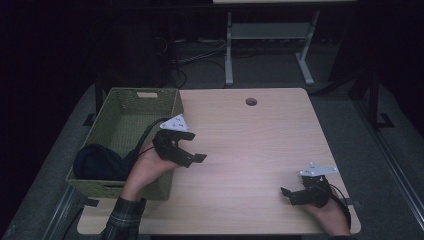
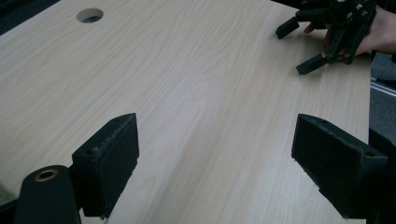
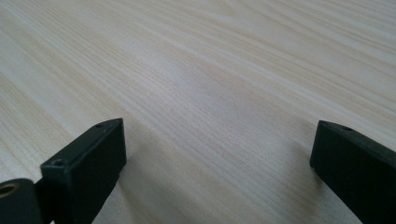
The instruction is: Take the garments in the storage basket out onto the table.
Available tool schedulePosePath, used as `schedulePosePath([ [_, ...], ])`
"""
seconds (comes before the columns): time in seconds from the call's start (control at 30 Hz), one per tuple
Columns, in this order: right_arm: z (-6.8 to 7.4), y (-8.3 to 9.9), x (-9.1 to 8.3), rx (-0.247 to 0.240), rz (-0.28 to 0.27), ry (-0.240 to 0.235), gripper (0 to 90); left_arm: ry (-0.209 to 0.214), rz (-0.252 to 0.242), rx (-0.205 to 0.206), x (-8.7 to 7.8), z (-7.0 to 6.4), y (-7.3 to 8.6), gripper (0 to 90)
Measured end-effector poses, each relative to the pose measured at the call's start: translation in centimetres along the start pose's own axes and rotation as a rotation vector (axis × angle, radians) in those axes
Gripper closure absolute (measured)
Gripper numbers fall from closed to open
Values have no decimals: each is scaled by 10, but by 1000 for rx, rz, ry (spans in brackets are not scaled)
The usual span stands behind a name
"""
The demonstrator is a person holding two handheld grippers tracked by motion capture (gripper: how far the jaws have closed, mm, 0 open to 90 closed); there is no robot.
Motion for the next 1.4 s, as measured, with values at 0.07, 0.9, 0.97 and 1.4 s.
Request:
schedulePosePath([
  [0.07,0,0,0,0,0,0,33,-21,4,-4,-6,4,2,147],
  [0.9,0,0,0,1,0,-1,33,-147,41,-63,-59,33,30,149],
  [0.97,0,0,0,0,0,0,33,-151,43,-65,-61,34,31,149],
  [1.4,0,0,0,-1,0,0,33,-230,127,-108,-79,49,56,150],
])
Point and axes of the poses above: each handheld gripper's, and its own axes: x roughly forward along the jaws, y roughly out of its underside, z roughly to its left, the point moved 6 cm from there along x, roughly forward along the jaws, and after that the axes turned 3 degrees about z, right-handed, at the moved point
